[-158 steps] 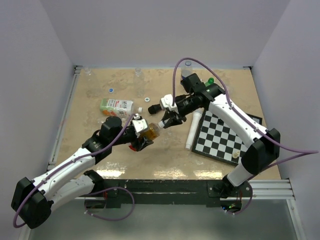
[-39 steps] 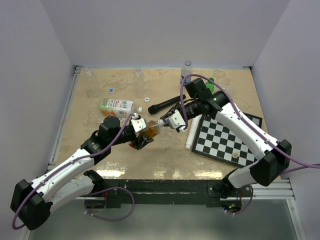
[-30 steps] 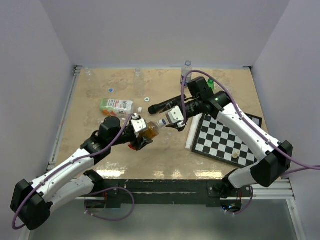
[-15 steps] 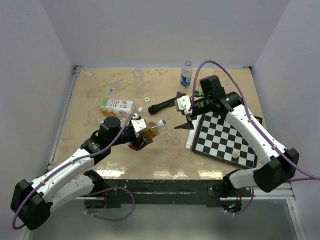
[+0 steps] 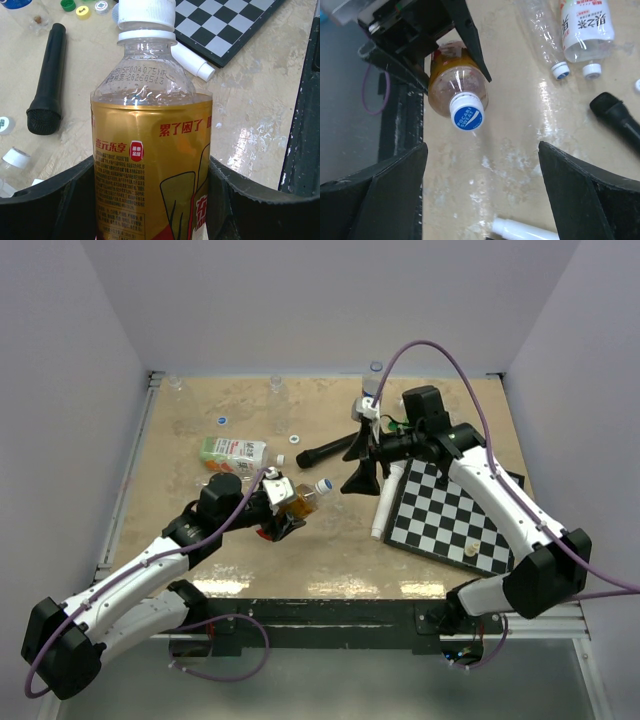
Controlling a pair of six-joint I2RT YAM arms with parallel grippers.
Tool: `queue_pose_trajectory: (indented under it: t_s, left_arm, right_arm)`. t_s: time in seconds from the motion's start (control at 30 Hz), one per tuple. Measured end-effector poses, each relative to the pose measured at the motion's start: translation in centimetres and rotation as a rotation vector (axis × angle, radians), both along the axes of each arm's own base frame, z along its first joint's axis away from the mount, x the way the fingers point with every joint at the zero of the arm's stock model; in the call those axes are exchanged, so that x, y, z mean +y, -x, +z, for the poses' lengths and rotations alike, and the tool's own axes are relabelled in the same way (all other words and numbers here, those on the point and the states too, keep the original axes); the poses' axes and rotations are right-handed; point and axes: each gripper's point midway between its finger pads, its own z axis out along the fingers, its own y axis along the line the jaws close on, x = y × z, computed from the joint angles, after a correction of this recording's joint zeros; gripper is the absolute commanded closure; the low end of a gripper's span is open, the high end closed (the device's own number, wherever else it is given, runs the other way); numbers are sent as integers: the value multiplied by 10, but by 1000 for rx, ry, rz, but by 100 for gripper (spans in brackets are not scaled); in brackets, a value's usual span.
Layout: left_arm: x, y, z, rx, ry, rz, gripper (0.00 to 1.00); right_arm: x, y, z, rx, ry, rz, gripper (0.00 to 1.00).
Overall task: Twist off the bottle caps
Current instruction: Unscrew the bottle cap from the plastic bottle.
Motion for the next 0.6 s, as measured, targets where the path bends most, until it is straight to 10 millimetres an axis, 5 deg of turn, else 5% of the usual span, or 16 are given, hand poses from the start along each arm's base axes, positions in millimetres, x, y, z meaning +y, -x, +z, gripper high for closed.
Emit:
queue_pose_trajectory:
  t_s: [0.13, 0.43, 0.6]
  left_arm:
    - [0, -1, 0, -1, -1, 3, 100]
    - [1, -1, 0, -1, -2, 5, 100]
    - [1, -1, 0, -1, -2, 5, 100]
  right_arm:
    - [8, -11, 8, 146, -20, -83, 2]
    - [15, -18, 73, 261, -185, -262, 2]
    - [16, -23, 62, 304, -184, -303, 4]
